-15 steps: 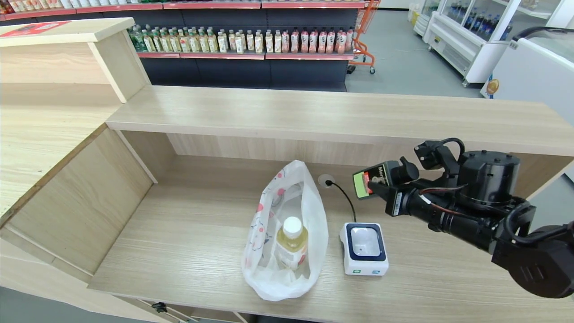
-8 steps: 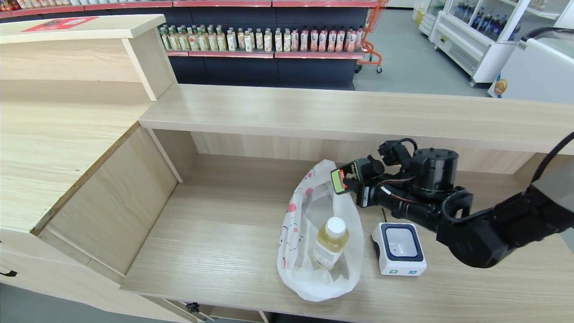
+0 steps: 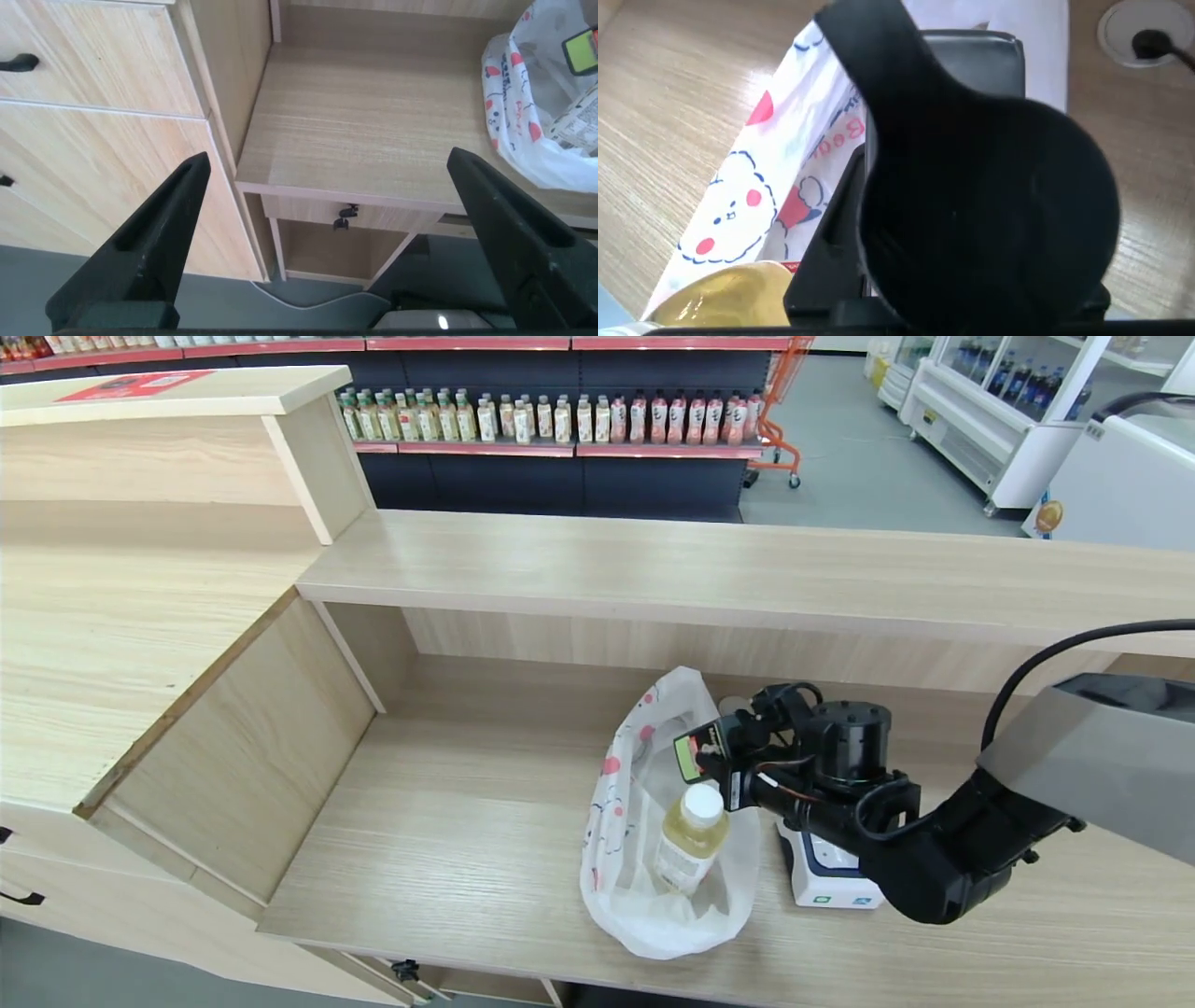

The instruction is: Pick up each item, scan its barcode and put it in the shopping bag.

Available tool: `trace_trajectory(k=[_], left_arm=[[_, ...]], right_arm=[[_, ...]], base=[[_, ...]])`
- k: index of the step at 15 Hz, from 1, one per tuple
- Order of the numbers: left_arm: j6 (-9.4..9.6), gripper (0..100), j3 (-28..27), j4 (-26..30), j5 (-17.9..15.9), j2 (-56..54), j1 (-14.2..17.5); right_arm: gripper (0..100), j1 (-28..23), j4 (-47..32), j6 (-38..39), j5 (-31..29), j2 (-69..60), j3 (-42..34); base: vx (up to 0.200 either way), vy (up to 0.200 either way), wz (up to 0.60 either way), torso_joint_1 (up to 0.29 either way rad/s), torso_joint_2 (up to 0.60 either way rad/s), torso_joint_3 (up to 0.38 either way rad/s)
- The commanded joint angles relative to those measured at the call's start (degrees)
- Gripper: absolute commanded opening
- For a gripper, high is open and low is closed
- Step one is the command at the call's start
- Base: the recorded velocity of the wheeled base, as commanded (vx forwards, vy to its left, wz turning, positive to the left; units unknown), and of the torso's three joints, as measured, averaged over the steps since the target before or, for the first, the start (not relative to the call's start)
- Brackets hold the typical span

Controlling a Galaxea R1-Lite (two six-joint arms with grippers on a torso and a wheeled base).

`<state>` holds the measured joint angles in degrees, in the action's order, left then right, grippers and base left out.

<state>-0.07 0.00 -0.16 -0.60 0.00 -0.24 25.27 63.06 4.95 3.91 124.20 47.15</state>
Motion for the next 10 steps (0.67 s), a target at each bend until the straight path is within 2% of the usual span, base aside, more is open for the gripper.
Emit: trace_trajectory(k=[1, 10], left_arm=[[-0.01, 100, 0.0, 0.0, 0.1, 0.0, 0.0], [-0.01, 100, 0.0, 0.0, 0.0, 0.1, 0.0]], right_arm=[[0, 0.0, 0.0, 0.1, 0.1, 1.8, 0.0], [0, 0.4, 6.3, 0.1, 1.1, 6.7, -0.2]], base=[[0.000, 0.000, 0.00, 0.000, 0.00, 0.000], [0.000, 0.000, 0.00, 0.000, 0.00, 0.000]])
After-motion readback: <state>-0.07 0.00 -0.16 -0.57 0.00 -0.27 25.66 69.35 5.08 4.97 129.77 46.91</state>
